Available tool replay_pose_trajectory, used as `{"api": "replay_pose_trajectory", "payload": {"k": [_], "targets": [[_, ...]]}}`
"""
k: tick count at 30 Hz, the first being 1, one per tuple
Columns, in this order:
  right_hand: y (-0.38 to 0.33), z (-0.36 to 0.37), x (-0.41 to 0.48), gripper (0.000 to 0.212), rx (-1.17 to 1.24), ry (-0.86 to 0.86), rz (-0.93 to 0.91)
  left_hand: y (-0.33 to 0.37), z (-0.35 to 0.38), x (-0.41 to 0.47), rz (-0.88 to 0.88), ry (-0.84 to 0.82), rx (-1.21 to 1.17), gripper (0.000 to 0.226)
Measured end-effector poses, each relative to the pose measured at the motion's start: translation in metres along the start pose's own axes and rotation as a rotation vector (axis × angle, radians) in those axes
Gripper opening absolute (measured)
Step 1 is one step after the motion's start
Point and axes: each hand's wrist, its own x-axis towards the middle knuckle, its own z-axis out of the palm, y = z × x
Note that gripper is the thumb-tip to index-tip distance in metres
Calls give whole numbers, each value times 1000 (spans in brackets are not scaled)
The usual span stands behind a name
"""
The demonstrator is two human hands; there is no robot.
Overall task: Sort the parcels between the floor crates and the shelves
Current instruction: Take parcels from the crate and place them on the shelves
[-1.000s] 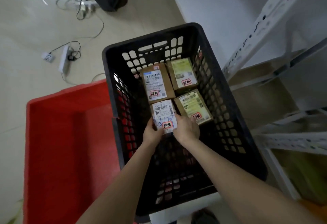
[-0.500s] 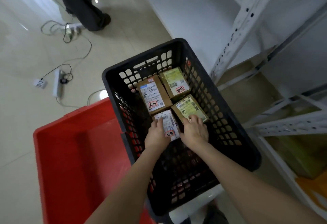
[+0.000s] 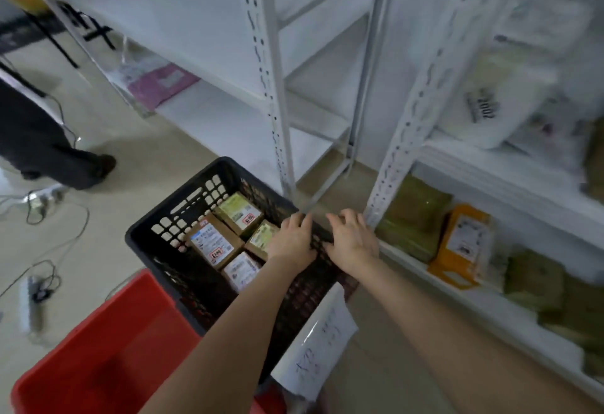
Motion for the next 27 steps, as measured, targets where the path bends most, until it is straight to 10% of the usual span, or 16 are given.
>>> {"api": "replay_pose_trajectory", "payload": {"k": [27], "targets": [[288, -290, -480, 59, -129, 756, 456, 500, -152, -284, 791, 535, 223, 77]]}}
